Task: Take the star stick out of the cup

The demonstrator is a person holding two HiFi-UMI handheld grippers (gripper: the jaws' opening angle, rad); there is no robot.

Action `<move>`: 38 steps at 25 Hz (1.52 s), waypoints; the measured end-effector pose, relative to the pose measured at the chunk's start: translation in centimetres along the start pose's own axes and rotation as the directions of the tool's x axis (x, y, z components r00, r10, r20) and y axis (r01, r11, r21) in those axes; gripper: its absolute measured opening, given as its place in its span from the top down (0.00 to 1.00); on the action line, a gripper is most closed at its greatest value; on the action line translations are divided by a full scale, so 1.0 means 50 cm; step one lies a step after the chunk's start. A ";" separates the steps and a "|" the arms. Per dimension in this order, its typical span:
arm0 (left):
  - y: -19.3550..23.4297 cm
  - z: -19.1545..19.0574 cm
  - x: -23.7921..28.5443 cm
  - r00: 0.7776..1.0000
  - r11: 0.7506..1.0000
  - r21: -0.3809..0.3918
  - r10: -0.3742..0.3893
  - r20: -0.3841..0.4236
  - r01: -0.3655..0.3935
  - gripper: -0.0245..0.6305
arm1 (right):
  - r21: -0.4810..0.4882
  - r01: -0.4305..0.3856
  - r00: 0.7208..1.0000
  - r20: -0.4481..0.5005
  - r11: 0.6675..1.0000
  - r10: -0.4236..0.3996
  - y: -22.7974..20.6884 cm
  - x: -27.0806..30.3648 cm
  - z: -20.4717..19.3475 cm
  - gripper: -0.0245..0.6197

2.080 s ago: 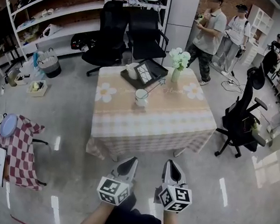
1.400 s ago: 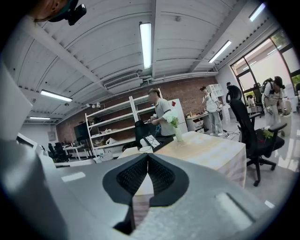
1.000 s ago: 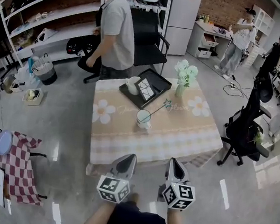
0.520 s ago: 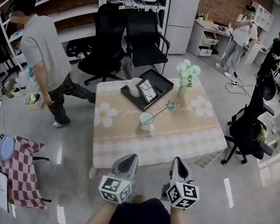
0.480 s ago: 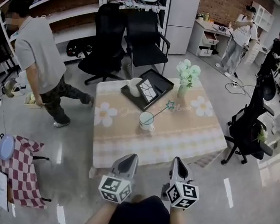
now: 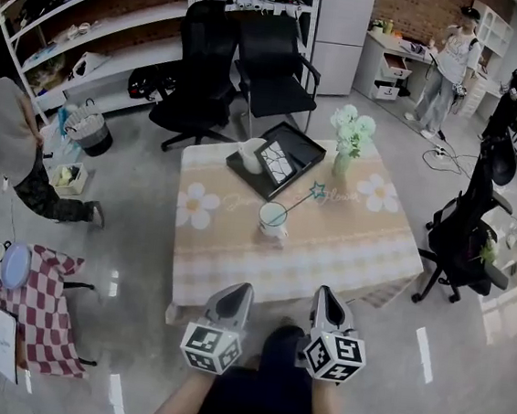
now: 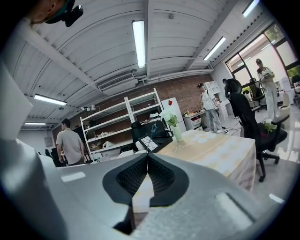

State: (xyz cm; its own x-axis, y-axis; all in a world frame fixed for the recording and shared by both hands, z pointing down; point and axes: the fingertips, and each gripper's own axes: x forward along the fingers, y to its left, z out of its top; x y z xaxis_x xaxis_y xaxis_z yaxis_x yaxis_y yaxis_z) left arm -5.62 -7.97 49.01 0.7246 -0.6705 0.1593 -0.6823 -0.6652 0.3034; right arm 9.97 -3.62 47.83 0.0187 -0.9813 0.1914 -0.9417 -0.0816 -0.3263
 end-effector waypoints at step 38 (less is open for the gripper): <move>0.111 0.050 0.239 0.976 0.975 -0.060 0.217 0.017 -0.215 0.95 | -0.031 -0.204 0.973 -0.121 0.978 0.199 -0.069 0.333 0.078 0.95</move>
State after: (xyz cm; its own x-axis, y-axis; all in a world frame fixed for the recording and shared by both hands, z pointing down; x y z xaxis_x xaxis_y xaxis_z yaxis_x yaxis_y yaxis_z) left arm -0.99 -20.52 50.25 0.5577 -0.8044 0.2049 -0.8152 -0.4843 0.3177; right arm 14.83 -20.37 48.51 -0.2098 -0.9495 0.2334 -0.9357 0.1257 -0.3297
